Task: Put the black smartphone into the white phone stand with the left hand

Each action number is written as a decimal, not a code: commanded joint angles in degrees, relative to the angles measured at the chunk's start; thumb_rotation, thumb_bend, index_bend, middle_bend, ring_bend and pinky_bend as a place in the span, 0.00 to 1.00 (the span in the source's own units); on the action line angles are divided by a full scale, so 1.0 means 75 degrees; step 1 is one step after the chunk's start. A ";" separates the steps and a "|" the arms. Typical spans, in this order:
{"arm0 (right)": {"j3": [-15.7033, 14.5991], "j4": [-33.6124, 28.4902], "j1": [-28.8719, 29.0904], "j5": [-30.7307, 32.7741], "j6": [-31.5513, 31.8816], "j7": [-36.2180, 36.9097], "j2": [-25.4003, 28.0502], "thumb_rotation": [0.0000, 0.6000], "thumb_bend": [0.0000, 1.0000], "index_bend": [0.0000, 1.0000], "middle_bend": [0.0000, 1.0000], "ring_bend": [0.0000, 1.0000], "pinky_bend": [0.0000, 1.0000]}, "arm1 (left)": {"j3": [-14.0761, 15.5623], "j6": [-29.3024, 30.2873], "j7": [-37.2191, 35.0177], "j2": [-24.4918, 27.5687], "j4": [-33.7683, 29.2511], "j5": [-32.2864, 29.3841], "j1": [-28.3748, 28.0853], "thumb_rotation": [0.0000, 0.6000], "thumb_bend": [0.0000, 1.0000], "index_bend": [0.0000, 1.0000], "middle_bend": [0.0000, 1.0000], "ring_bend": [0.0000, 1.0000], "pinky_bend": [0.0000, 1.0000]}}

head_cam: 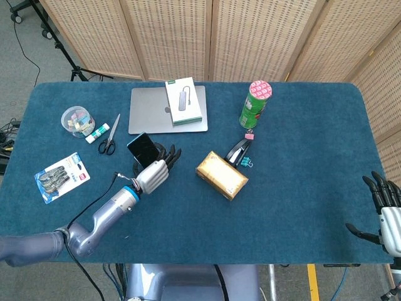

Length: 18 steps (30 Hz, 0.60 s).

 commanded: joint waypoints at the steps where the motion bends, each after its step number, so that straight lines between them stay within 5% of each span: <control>1: -0.0009 -0.0016 -0.0009 -0.0018 0.0019 -0.0026 -0.0002 1.00 0.00 0.00 0.00 0.00 0.00 | 0.0188 0.0165 -0.0443 0.0510 -0.0589 0.0102 0.0085 1.00 0.00 0.16 0.00 0.08 0.35; 9: -0.0035 -0.0063 -0.0016 -0.0057 0.0028 -0.0113 -0.0014 1.00 0.00 0.00 0.00 0.00 0.00 | 0.0784 0.0796 -0.3834 0.1922 -0.1382 0.2068 0.0507 1.00 0.00 0.11 0.00 0.01 0.33; 14: -0.0052 -0.0083 -0.0015 -0.0084 0.0029 -0.0204 -0.0038 1.00 0.00 0.00 0.00 0.00 0.00 | 0.1049 0.2025 -0.6364 0.2281 -0.1145 0.3204 0.1014 1.00 0.00 0.07 0.00 0.00 0.26; 18: -0.0060 -0.0109 -0.0019 -0.0102 0.0047 -0.0322 -0.0070 1.00 0.00 0.00 0.00 0.00 0.00 | 0.1095 0.3986 -0.8944 0.2331 -0.0884 0.3435 0.2083 1.00 0.00 0.07 0.00 0.00 0.21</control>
